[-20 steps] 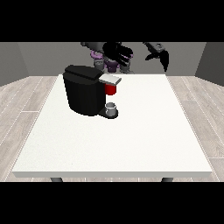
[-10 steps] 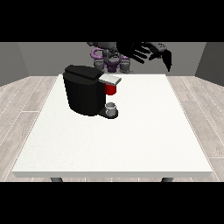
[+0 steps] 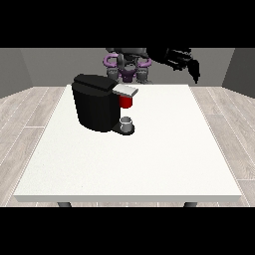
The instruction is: Insert the coffee pod into the coffee machine and close the lid
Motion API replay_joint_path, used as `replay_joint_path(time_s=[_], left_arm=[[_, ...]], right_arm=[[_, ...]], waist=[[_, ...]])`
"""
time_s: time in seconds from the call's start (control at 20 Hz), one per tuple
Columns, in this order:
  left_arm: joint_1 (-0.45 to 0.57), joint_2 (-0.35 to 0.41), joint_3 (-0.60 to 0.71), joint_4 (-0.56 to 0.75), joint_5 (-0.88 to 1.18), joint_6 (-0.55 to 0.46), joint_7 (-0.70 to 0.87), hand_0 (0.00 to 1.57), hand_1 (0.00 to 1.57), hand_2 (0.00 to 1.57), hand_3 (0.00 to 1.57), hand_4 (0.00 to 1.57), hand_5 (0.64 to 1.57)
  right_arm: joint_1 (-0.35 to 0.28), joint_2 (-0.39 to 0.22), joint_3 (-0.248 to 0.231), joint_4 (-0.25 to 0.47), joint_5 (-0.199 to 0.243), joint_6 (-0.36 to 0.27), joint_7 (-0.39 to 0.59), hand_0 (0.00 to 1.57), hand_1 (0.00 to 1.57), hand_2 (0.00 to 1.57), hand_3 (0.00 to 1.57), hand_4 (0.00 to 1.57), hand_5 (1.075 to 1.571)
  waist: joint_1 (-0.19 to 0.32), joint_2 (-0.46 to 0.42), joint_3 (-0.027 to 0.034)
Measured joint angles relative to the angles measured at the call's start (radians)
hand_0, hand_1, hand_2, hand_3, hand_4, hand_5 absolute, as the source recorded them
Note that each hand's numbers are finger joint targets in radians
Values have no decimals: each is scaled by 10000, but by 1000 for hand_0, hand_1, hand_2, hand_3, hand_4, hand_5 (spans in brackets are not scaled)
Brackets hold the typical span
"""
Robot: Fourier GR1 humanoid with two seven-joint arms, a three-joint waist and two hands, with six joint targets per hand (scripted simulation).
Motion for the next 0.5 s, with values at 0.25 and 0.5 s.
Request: replay_joint_path(time_s=[0.25,0.5], left_arm=[[-204,-2,-209,-244,112,-249,16,0,0,0,0,328,1571],[-376,-19,-333,-459,117,-249,211,0,0,0,0,349,1571]], right_arm=[[-548,-322,-335,439,34,-116,-226,0,0,0,0,0,1571],[-680,-334,-623,795,-142,-75,-535,0,0,0,0,133,1571]], waist=[[476,529,-1],[617,744,0]])
